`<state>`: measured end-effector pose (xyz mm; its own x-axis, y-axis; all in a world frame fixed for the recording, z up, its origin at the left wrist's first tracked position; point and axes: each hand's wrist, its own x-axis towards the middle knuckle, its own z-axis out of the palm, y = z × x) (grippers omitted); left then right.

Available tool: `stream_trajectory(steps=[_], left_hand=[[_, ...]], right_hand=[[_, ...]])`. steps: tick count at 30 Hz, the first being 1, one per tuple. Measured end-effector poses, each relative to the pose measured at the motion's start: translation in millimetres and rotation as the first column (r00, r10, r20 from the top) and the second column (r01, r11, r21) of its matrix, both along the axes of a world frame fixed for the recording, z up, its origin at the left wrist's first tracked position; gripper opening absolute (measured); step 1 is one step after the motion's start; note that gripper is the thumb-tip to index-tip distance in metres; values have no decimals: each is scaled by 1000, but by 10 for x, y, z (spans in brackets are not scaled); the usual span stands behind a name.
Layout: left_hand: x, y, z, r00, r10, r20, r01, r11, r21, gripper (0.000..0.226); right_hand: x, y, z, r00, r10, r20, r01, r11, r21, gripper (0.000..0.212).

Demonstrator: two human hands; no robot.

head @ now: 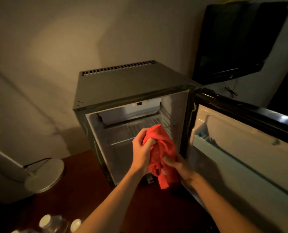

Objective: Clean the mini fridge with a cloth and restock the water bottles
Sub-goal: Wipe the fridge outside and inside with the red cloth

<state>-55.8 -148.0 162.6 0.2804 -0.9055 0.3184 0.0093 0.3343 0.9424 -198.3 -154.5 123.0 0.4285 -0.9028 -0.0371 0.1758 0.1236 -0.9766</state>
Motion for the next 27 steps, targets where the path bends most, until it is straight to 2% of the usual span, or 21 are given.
stream_trajectory(steps=[1, 3, 5, 7, 9, 11, 15, 19, 22, 25, 27], left_hand=[[-22, -66, -1, 1000, 9, 6, -9, 1000, -23, 32], [-12, -200, -65, 998, 59, 10, -58, 997, -59, 37], [47, -286, -183, 992, 126, 28, -124, 990, -72, 33], [91, -291, -326, 982, 184, 46, -180, 981, -77, 29], [85, -281, -471, 968, 223, 112, -214, 973, -82, 32], [66, -288, -637, 940, 253, 227, -238, 967, -89, 36], [-4, -242, -945, 853, 319, 413, -264, 946, -185, 48], [-119, -158, -1202, 786, 392, 479, -349, 920, -180, 44], [-259, -103, -1369, 779, 351, 520, -339, 933, -123, 48], [-381, -10, -1537, 825, 312, 471, -319, 945, -69, 49], [-409, 38, -1611, 848, 311, 429, -316, 947, -63, 40]], right_hand=[[38, -102, -47, 997, -6, 76, 5, 1000, 13, 79], [113, -293, -87, 986, -35, 161, 36, 999, -3, 64], [152, -473, -151, 990, -107, 90, 116, 989, -93, 49], [203, -649, -270, 970, -225, -96, 193, 946, -261, 35], [273, -774, -430, 904, -338, -263, 226, 898, -377, 45], [307, -831, -584, 859, -407, -309, 266, 872, -411, 52], [323, -745, -745, 807, -520, -278, 317, 780, -539, 22], [194, -695, -826, 715, -665, -215, 335, 596, -729, 25], [-19, -590, -794, 689, -714, -126, 303, 442, -844, 41], [-125, -507, -793, 754, -642, -139, 204, 430, -879, 47], [-153, -498, -782, 768, -619, -167, 167, 445, -880, 48]])
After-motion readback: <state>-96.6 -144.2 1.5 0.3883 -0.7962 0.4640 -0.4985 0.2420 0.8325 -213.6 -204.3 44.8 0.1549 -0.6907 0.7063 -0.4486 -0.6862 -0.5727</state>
